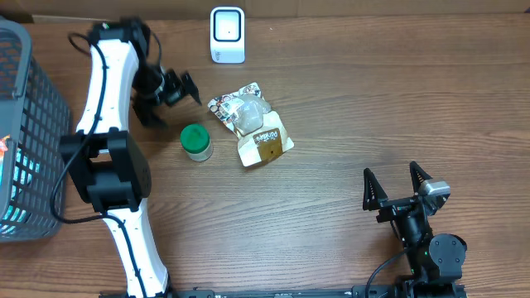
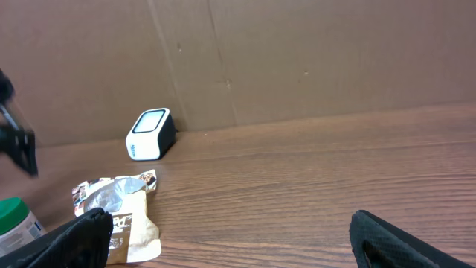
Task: Scan the item barcode
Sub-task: 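Move the left gripper back into the basket toward a tissue pack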
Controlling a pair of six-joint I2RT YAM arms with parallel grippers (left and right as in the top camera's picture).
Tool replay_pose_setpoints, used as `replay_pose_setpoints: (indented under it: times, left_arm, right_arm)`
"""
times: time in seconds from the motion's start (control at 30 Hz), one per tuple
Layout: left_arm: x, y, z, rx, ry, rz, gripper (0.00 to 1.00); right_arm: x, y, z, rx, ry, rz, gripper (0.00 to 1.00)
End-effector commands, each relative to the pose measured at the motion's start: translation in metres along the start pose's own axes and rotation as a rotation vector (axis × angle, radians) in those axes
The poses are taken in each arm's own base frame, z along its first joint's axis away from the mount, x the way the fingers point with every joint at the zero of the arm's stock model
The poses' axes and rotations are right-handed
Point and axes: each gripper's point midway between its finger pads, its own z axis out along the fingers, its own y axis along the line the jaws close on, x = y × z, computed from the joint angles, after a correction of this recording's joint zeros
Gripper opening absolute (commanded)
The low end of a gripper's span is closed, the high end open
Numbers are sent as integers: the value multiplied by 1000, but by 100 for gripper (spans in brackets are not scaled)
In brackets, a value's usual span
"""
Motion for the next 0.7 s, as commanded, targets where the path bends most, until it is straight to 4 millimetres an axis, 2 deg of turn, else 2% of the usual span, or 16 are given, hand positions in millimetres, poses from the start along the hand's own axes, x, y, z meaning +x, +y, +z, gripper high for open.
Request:
replay_pose_setpoints:
  times: [0.0, 0.13, 0.23, 0.33, 0.53, 0.67]
  left_arm:
    - [-18, -15, -70, -21, -230, 117, 100]
    - [-12, -29, -125, 10, -373, 201, 100]
    - [6, -43, -172, 82, -497, 244, 100]
    - [31, -42, -214, 102, -615, 268, 100]
    - [82, -10, -288, 22, -874, 252, 100]
    - [109, 29, -324, -34, -1010, 125, 100]
  right_arm:
    - [2, -1, 0, 2, -5, -2, 100]
    - [2, -1, 0, 1, -5, -1, 100]
    - [2, -1, 0, 2, -5, -1, 100]
    - [2, -1, 0, 2, -5, -1, 100]
    - [2, -1, 0, 1, -5, -2, 100]
    - [2, -1, 0, 2, -5, -2, 100]
